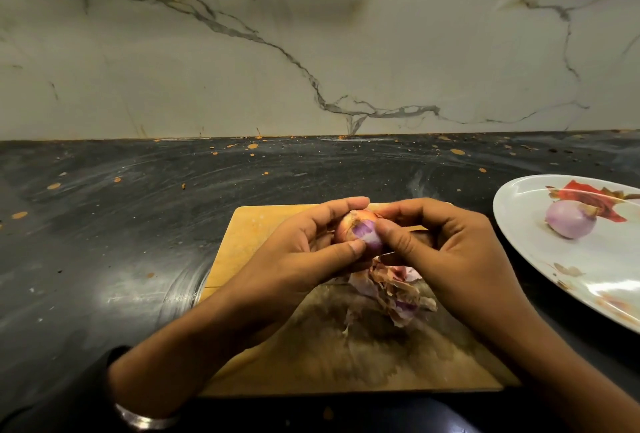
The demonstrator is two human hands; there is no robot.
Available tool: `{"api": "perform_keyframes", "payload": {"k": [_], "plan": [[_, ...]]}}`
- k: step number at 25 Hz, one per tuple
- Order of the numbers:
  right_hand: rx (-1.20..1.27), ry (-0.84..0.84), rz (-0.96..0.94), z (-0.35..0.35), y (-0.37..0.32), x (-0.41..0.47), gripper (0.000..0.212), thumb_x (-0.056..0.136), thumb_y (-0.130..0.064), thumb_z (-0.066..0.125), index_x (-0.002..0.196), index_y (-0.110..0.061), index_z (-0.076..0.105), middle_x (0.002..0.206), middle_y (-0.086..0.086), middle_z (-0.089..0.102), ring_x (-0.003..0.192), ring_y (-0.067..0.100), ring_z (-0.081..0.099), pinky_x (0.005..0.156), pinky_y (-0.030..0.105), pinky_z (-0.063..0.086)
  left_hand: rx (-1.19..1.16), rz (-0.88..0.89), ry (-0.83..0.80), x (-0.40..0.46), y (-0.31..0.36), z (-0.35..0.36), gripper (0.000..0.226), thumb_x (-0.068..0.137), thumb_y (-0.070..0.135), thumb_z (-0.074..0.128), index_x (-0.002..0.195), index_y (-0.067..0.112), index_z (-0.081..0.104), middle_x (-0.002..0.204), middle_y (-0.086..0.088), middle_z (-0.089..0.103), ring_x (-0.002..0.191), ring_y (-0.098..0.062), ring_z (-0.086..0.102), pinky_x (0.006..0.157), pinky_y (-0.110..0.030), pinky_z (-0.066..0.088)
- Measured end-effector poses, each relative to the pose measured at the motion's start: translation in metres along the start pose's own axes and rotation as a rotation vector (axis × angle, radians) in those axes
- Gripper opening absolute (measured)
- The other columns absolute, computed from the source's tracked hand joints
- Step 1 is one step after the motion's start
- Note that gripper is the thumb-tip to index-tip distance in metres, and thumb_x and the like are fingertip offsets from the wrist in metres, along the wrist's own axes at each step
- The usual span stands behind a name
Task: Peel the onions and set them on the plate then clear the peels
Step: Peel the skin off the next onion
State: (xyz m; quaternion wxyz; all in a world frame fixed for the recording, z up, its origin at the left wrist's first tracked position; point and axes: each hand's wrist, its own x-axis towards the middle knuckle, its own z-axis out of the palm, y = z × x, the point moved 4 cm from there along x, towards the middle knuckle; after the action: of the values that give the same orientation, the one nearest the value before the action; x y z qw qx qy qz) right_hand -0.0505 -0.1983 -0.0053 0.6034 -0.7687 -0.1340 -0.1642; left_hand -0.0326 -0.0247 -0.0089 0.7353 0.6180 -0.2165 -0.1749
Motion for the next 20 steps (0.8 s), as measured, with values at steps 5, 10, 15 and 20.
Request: {"api": "perform_keyframes", "payload": {"k": [5, 10, 15, 20], "plan": [[0.002, 0.027, 0.007, -0.0049, -0.0015, 0.0026, 0.021, 0.077, -0.031, 0.071, 0.092, -0.019, 0.079, 0.084, -0.003, 0.079, 0.077, 0.015, 0.076, 0.071, 0.035, 0.063, 0.035, -0.002, 0.035, -0.0001, -0.0009, -0.0039, 0.053, 0.088, 0.012, 0.066, 0.139, 0.016, 0.049, 0.127, -0.009, 0.067, 0.116, -0.026, 0.066, 0.096, -0.037, 0.055], [-0.106, 0.007, -0.055, -0.0027, -0.0013, 0.001, 0.021, 0.086, -0.029, 0.07, 0.104, -0.024, 0.079, 0.094, -0.012, 0.078, 0.088, 0.009, 0.075, 0.075, 0.037, 0.063, 0.088, 0.005, 0.036, -0.0001, -0.0005, -0.0028, 0.045, 0.089, 0.016, 0.061, 0.134, 0.016, 0.054, 0.119, -0.008, 0.071, 0.11, -0.026, 0.068, 0.094, -0.035, 0.056], [-0.101, -0.045, -0.084, -0.0017, -0.0027, 0.0023, 0.023, 0.085, -0.027, 0.07, 0.105, -0.02, 0.079, 0.097, -0.012, 0.078, 0.095, 0.005, 0.073, 0.08, 0.033, 0.062, 0.087, -0.009, 0.013, -0.001, -0.0017, -0.0015, 0.045, 0.092, 0.015, 0.054, 0.137, 0.013, 0.053, 0.122, -0.008, 0.07, 0.114, -0.024, 0.066, 0.097, -0.035, 0.054], [-0.2, 0.017, -0.129, -0.0006, -0.0058, -0.0006, 0.012, 0.084, -0.017, 0.076, 0.092, -0.025, 0.08, 0.079, -0.017, 0.077, 0.073, 0.006, 0.073, 0.065, 0.029, 0.06, 0.107, -0.005, -0.003, -0.0003, -0.0041, 0.0018, 0.04, 0.096, 0.009, 0.052, 0.135, 0.013, 0.054, 0.123, -0.007, 0.07, 0.116, -0.022, 0.066, 0.099, -0.032, 0.053]]}}
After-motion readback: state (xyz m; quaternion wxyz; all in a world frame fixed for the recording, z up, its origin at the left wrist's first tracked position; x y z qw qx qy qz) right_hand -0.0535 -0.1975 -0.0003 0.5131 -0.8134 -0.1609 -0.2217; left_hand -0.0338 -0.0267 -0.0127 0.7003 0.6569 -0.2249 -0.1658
